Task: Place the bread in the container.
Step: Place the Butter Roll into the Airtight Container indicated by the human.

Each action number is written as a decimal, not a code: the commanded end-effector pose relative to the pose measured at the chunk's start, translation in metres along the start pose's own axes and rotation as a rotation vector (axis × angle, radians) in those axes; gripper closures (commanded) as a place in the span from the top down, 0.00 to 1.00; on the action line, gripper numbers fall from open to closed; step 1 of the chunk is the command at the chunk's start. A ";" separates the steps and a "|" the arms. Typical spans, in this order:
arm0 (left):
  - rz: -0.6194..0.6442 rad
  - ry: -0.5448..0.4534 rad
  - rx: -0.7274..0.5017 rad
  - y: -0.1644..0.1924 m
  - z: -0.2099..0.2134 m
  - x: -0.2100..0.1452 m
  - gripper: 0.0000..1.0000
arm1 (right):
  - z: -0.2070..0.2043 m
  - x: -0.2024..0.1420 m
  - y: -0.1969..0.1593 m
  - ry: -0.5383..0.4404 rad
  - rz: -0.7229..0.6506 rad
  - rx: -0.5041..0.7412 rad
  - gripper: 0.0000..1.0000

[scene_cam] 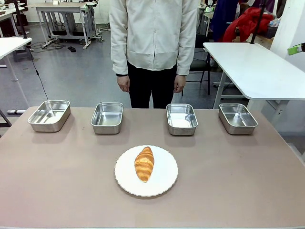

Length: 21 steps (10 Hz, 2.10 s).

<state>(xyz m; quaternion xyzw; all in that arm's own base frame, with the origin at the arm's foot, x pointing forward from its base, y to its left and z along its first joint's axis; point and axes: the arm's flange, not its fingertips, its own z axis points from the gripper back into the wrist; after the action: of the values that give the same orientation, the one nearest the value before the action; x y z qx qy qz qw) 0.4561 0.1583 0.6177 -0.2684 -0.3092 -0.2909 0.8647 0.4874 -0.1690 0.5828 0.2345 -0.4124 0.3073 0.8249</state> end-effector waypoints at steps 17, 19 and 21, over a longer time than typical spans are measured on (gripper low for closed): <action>-0.004 -0.020 -0.009 -0.001 0.000 0.001 1.00 | 0.001 0.001 0.002 -0.005 0.004 0.005 1.00; -0.004 -0.020 -0.009 -0.001 0.000 0.001 1.00 | 0.001 0.001 0.002 -0.005 0.004 0.005 1.00; -0.004 -0.020 -0.009 -0.001 0.000 0.001 1.00 | 0.001 0.001 0.002 -0.005 0.004 0.005 1.00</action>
<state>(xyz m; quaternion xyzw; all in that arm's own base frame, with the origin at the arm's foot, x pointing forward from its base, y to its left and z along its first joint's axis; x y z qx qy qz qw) 0.4561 0.1583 0.6177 -0.2684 -0.3092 -0.2909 0.8647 0.4874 -0.1690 0.5828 0.2345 -0.4124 0.3073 0.8249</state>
